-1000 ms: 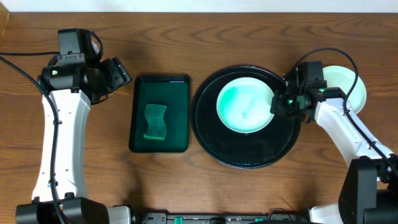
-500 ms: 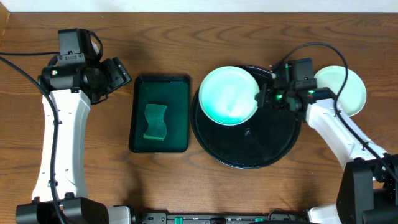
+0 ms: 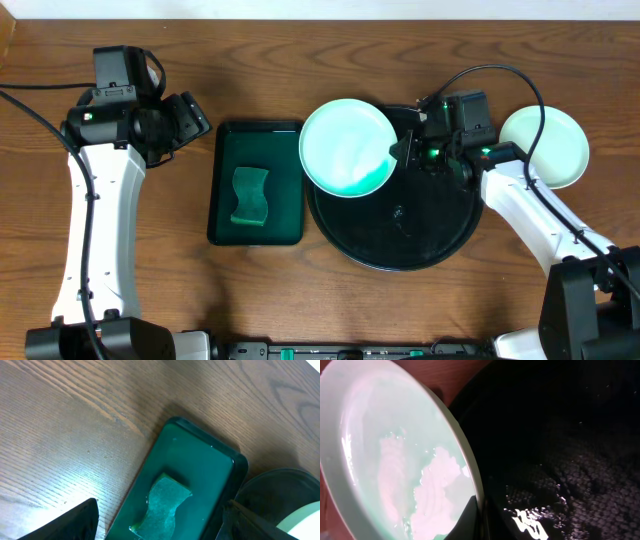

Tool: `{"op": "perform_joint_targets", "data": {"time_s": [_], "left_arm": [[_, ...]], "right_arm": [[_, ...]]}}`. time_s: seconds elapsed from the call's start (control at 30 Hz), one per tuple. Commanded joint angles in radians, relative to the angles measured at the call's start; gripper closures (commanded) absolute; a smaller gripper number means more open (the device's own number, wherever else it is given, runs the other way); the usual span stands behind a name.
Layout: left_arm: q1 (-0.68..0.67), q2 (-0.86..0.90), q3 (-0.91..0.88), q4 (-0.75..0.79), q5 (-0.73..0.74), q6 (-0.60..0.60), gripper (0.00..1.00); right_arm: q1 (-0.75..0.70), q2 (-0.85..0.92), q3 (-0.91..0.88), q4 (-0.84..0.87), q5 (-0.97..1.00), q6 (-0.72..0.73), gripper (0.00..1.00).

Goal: Clean dirty plates on tray and stack at the side
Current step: 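Lift the cleaned plate by its rim with the right gripper, then swing the held plate left over the green tray with the right gripper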

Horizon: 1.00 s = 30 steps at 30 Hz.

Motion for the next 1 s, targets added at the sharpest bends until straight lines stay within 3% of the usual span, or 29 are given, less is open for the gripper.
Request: {"op": "perform_joint_targets", "data": {"time_s": [0.0,0.67,0.97], "left_arm": [[0.005,0.002,0.006,-0.006,-0.006,-0.002,0.2],[0.005,0.002,0.006,-0.006,-0.006,-0.002,0.2],[0.005,0.002,0.006,-0.006,-0.006,-0.002,0.2]], "right_arm": [[0.035,-0.019,0.015,0.008,0.024,0.084,0.99],[0.457,-0.014,0.015,0.152,0.732,0.131,0.99],[0.571,-0.014,0.015,0.206,0.878,0.082,0.99]]}}
